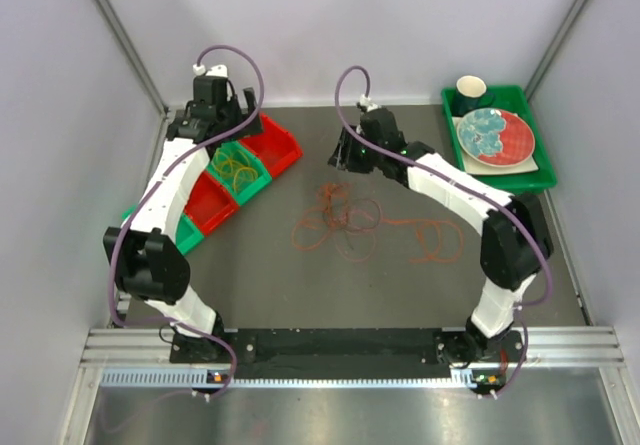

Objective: Untangle the cables

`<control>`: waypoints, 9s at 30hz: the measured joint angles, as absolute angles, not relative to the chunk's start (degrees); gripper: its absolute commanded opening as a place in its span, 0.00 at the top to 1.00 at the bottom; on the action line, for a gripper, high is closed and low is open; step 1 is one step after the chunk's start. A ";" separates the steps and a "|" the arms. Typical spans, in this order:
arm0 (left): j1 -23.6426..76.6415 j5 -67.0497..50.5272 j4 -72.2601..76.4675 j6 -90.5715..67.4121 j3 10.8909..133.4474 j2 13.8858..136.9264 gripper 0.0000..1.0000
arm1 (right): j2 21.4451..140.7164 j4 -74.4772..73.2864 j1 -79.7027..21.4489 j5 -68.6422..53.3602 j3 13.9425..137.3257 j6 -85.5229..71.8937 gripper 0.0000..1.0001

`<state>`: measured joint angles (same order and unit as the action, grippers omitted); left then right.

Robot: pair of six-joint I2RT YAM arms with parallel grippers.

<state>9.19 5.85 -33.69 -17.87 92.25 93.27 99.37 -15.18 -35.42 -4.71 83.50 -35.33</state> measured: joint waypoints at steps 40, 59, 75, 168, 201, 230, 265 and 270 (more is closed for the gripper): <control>28.99 2.04 -17.54 -30.30 50.37 90.98 1.00 | 89.06 -20.45 -33.98 1.43 67.37 -34.09 0.40; 25.23 -4.89 -23.40 -31.66 56.86 74.96 1.00 | 107.46 -23.53 -41.15 -0.91 81.49 -29.45 0.45; 24.29 -8.36 -24.49 -32.71 59.46 73.67 1.00 | 114.04 -26.20 -39.44 6.37 87.42 -34.70 0.53; 27.03 -27.53 -13.28 -38.74 76.58 87.88 0.03 | 88.33 -21.63 -18.94 6.61 62.33 -34.68 0.44; 30.33 7.79 -32.71 -16.86 86.76 111.42 0.29 | 81.82 -20.97 -18.94 1.32 62.30 -33.65 0.43; 38.96 37.10 -38.22 -62.19 101.01 128.14 0.89 | 82.13 -20.82 -18.94 -1.58 62.28 -33.65 0.44; 36.71 18.61 -33.54 -32.49 134.47 99.70 1.00 | 87.68 -20.69 -26.65 -1.52 61.93 -34.22 0.40; 35.70 17.02 -33.89 -31.64 135.35 97.32 1.00 | 90.72 -20.12 -29.17 -1.28 62.04 -34.61 0.40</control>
